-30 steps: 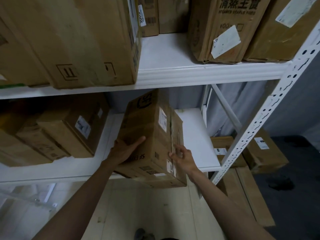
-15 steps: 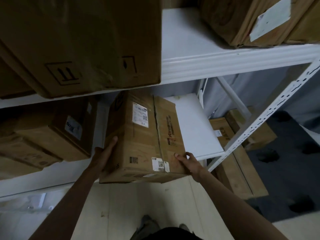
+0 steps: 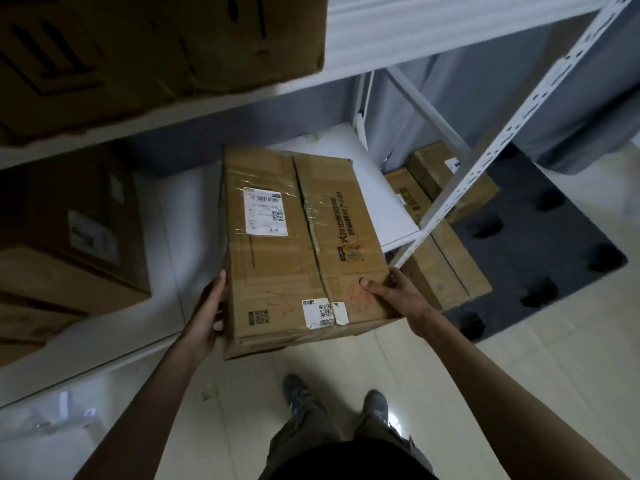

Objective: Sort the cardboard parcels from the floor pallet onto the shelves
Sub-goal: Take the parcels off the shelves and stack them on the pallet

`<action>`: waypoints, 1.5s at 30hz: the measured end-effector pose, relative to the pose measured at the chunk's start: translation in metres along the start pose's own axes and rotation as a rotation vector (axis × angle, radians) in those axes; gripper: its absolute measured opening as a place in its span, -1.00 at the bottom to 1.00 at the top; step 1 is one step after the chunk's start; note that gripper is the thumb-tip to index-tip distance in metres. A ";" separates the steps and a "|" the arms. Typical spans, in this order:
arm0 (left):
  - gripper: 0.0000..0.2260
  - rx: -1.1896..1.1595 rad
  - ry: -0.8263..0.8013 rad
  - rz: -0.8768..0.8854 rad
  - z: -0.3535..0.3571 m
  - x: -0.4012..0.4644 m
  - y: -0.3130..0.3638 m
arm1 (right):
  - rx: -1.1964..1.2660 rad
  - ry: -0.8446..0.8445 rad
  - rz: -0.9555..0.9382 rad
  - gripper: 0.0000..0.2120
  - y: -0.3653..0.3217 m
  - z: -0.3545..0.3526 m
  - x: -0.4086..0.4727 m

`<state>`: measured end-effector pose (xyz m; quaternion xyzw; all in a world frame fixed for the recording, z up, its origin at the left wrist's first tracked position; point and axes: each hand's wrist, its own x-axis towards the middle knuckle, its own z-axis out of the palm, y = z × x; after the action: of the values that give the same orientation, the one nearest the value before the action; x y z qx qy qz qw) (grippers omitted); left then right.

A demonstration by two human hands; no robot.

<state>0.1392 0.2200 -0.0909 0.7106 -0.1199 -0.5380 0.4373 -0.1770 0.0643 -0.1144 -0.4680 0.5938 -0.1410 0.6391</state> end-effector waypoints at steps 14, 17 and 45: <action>-0.22 0.050 -0.124 -0.061 0.091 -0.082 -0.101 | 0.046 -0.028 -0.021 -0.31 0.124 -0.118 -0.139; -0.23 0.105 -0.176 -0.055 0.126 -0.102 -0.122 | 0.073 0.045 0.002 -0.31 0.167 -0.153 -0.179; -0.23 0.463 -0.679 -0.095 0.586 -0.106 -0.093 | 0.420 0.541 0.018 -0.46 0.275 -0.503 -0.255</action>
<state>-0.4399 0.0543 -0.1136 0.5771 -0.3423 -0.7203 0.1761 -0.7935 0.1793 -0.0933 -0.2666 0.7039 -0.3737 0.5420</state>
